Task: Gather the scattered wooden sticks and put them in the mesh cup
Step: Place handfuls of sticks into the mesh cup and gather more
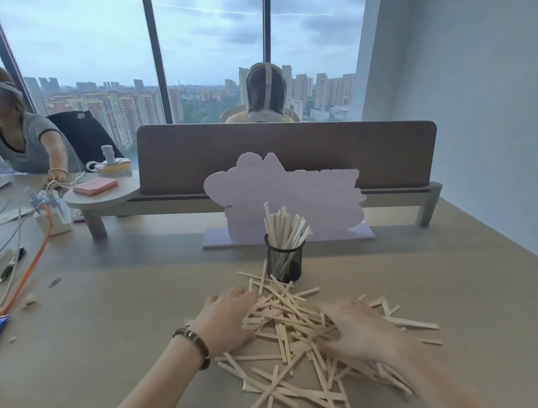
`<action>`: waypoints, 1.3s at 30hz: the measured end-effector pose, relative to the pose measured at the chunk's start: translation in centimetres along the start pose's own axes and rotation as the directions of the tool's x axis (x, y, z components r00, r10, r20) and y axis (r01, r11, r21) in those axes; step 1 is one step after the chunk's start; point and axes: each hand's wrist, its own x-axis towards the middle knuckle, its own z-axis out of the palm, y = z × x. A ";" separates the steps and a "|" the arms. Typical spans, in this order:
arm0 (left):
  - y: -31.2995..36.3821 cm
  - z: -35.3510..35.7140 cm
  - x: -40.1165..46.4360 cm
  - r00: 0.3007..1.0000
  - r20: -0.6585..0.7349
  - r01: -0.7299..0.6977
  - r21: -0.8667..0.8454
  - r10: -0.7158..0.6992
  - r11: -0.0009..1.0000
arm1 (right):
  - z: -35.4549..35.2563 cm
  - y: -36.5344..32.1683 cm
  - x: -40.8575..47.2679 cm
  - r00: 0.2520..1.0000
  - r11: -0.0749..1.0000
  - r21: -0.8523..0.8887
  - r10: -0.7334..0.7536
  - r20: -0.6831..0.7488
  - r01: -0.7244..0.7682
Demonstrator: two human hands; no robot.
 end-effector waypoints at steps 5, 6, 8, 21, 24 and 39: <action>-0.2 0.0 0.3 0.998 -0.042 0.043 0.117 -0.038 0.992 | -0.3 0.1 0.5 0.995 0.991 -0.118 -0.070 -0.076 0.061; -0.2 0.1 0.4 0.997 -0.072 0.039 0.125 -0.030 0.991 | -0.2 0.1 0.6 0.993 0.989 -0.132 -0.074 -0.090 0.062; -0.4 0.2 0.6 0.994 -0.106 0.038 0.085 -0.029 0.996 | 0.1 0.3 1.0 0.992 0.985 -0.160 -0.076 -0.104 0.059; -1.4 0.9 1.3 0.997 -0.076 -0.004 -0.141 -0.007 0.990 | 0.9 0.5 1.9 0.971 0.999 0.028 -0.029 -0.236 0.036; -1.1 0.6 1.0 0.995 -0.099 0.014 -0.208 -0.035 0.978 | 0.9 0.2 2.0 0.971 0.995 0.097 0.005 -0.238 0.019; 0.9 -1.2 -0.1 0.877 -0.354 0.020 -0.647 -0.324 0.762 | -0.3 -1.7 1.6 0.936 0.942 0.336 0.132 -0.328 -0.015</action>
